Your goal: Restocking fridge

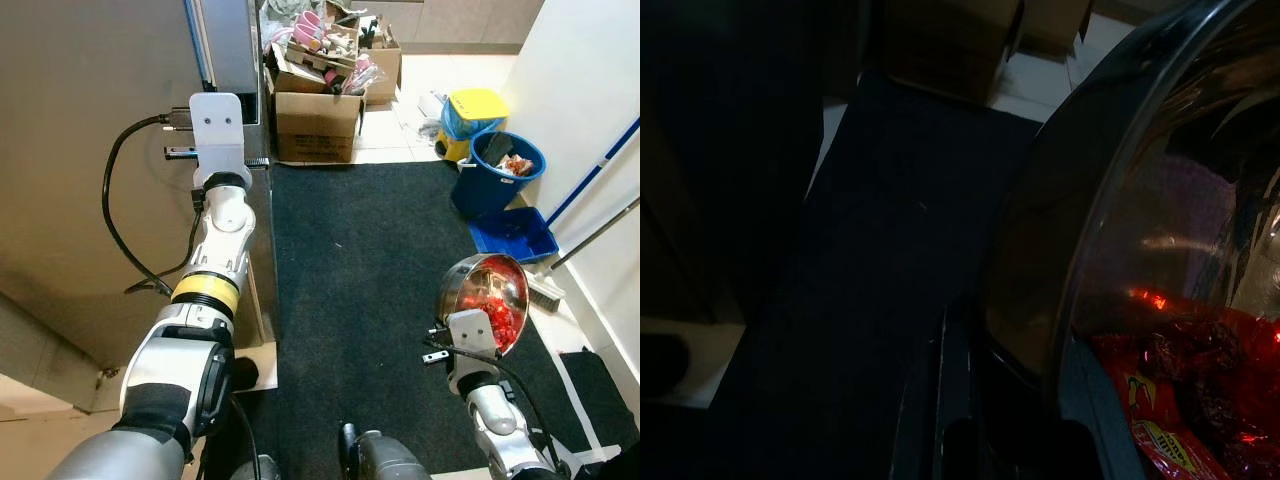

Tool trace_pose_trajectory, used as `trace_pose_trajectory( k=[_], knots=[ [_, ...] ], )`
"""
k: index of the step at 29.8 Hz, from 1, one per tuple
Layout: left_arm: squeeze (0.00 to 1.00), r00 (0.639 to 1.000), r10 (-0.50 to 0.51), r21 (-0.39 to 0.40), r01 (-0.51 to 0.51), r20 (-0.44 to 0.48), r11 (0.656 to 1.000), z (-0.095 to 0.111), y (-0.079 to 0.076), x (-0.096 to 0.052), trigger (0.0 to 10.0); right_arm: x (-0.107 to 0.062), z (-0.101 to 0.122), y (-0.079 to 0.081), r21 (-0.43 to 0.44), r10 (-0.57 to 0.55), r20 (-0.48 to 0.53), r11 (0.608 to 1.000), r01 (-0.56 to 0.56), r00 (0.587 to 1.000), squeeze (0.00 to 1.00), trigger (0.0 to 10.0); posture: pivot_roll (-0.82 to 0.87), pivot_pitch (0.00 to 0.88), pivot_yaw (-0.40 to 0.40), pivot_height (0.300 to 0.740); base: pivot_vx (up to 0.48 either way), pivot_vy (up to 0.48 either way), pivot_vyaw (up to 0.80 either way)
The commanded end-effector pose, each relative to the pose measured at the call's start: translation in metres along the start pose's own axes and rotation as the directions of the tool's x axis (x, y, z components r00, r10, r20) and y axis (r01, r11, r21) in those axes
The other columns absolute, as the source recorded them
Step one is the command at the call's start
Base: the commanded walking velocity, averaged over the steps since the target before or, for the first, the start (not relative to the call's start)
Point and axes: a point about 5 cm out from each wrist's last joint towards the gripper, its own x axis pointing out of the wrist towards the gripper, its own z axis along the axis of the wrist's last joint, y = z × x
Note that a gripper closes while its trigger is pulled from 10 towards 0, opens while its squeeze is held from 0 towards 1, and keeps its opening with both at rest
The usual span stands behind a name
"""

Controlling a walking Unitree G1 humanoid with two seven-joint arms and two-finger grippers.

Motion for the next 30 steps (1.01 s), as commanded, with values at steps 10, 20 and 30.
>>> trace_pose_trajectory(
  k=[10,20,30],
  knots=[
    [0.00,0.991,-0.048,0.074,0.058,-0.126,0.996,-0.019,-0.006,-0.003,10.0,0.000,0.001,-0.003,0.002,-0.020,0.011,1.000,0.020,1.000,0.00,10.0,-0.08,0.152,-0.041,0.740,0.000,0.000,0.00],
    [0.91,0.982,-0.066,0.049,0.076,-0.177,0.996,-0.024,-0.013,-0.005,10.0,-0.002,-0.001,-0.003,0.000,-0.022,0.007,1.000,0.022,1.000,0.00,10.0,-0.09,0.155,-0.042,0.740,0.000,0.000,0.00],
    [1.00,0.981,-0.098,0.023,0.103,-0.168,0.994,-0.021,-0.021,-0.005,10.0,-0.001,0.001,-0.005,-0.002,-0.025,0.010,1.000,0.025,1.000,0.00,10.0,-0.09,0.150,-0.041,0.740,0.000,0.000,0.00]
  ],
)
